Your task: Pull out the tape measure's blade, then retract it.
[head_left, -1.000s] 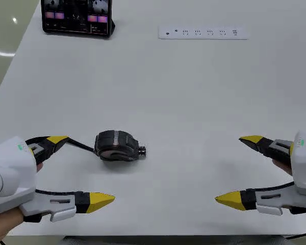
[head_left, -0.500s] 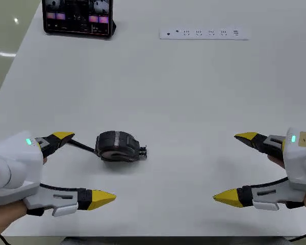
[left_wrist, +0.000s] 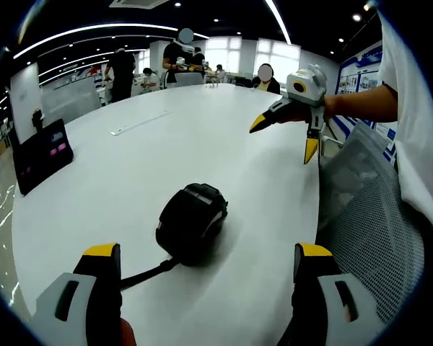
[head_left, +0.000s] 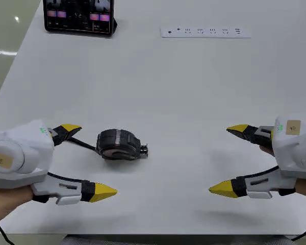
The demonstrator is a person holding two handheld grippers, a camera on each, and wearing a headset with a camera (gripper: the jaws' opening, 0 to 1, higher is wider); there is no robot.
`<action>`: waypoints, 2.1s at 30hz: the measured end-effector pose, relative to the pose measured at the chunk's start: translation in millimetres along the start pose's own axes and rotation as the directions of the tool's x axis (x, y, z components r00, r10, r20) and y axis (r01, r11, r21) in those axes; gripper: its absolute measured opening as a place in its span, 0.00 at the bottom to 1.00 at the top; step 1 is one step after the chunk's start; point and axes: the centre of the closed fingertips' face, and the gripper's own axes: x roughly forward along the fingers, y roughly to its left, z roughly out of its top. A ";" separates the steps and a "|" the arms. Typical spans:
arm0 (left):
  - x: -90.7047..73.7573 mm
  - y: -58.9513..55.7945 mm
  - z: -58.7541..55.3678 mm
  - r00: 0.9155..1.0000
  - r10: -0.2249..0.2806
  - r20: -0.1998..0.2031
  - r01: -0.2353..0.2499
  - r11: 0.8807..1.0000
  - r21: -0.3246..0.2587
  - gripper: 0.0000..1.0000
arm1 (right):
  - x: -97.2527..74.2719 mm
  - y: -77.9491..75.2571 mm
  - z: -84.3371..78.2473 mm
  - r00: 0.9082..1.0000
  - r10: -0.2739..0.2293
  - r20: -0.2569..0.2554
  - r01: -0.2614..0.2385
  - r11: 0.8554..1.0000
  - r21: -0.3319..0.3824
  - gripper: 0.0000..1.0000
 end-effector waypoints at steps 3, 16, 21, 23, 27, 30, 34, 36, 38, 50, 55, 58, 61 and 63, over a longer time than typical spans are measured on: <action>3.3 1.2 -0.4 1.000 -0.008 -0.013 0.008 1.000 0.009 0.95 | 2.9 -0.6 1.2 1.000 0.009 -0.009 -0.010 1.000 -0.014 0.84; 11.9 9.0 -3.4 0.997 -0.036 -0.072 0.040 0.997 0.059 0.79 | 15.3 -1.9 8.9 0.999 0.042 -0.020 -0.043 0.998 -0.051 0.84; 15.3 13.0 -6.7 0.994 -0.044 -0.103 0.052 0.996 0.074 0.72 | 19.1 -2.7 10.9 0.999 0.049 -0.021 -0.050 0.997 -0.055 0.84; 16.5 15.2 -7.6 0.993 -0.044 -0.113 0.054 0.995 0.083 0.70 | 20.4 -2.5 12.1 0.998 0.052 -0.020 -0.053 0.997 -0.056 0.84; 20.0 16.7 -9.5 0.989 -0.058 -0.134 0.071 0.992 0.100 0.63 | 22.6 -3.6 13.6 0.998 0.055 -0.020 -0.056 0.997 -0.059 0.83; 22.7 15.2 -11.9 0.984 -0.082 -0.158 0.099 0.990 0.104 0.57 | 24.1 -4.4 14.2 0.998 0.057 -0.021 -0.058 0.996 -0.061 0.83; 27.8 15.4 -12.0 0.981 -0.094 -0.172 0.115 0.986 0.118 0.52 | 27.1 -4.1 14.7 0.998 0.062 -0.024 -0.063 0.996 -0.065 0.83; 29.6 15.4 -12.8 0.978 -0.101 -0.181 0.124 0.984 0.124 0.50 | 28.3 -4.1 14.9 0.998 0.065 -0.024 -0.066 0.996 -0.066 0.83; 31.3 16.8 -13.4 0.977 -0.102 -0.190 0.128 0.983 0.131 0.46 | 29.9 -4.6 14.8 0.997 0.068 -0.024 -0.069 0.995 -0.067 0.83; 37.5 23.9 -17.7 0.971 -0.101 -0.219 0.138 0.977 0.161 0.33 | 37.7 -5.4 15.7 0.997 0.077 -0.028 -0.079 0.994 -0.078 0.81; 39.4 26.7 -17.2 0.971 -0.099 -0.218 0.137 0.976 0.167 0.31 | 41.3 -4.1 17.4 0.996 0.081 -0.027 -0.083 0.993 -0.082 0.80; 40.3 28.2 -17.9 0.970 -0.100 -0.221 0.140 0.975 0.173 0.28 | 42.8 -3.4 18.3 0.996 0.083 -0.025 -0.085 0.993 -0.083 0.79; 40.2 28.8 -17.6 0.970 -0.102 -0.221 0.143 0.974 0.176 0.27 | 44.1 -2.9 18.3 0.996 0.086 -0.026 -0.088 0.993 -0.084 0.78; 40.1 28.9 -17.7 0.970 -0.102 -0.221 0.142 0.974 0.175 0.27 | 44.8 -2.7 18.5 0.996 0.088 -0.025 -0.089 0.992 -0.084 0.78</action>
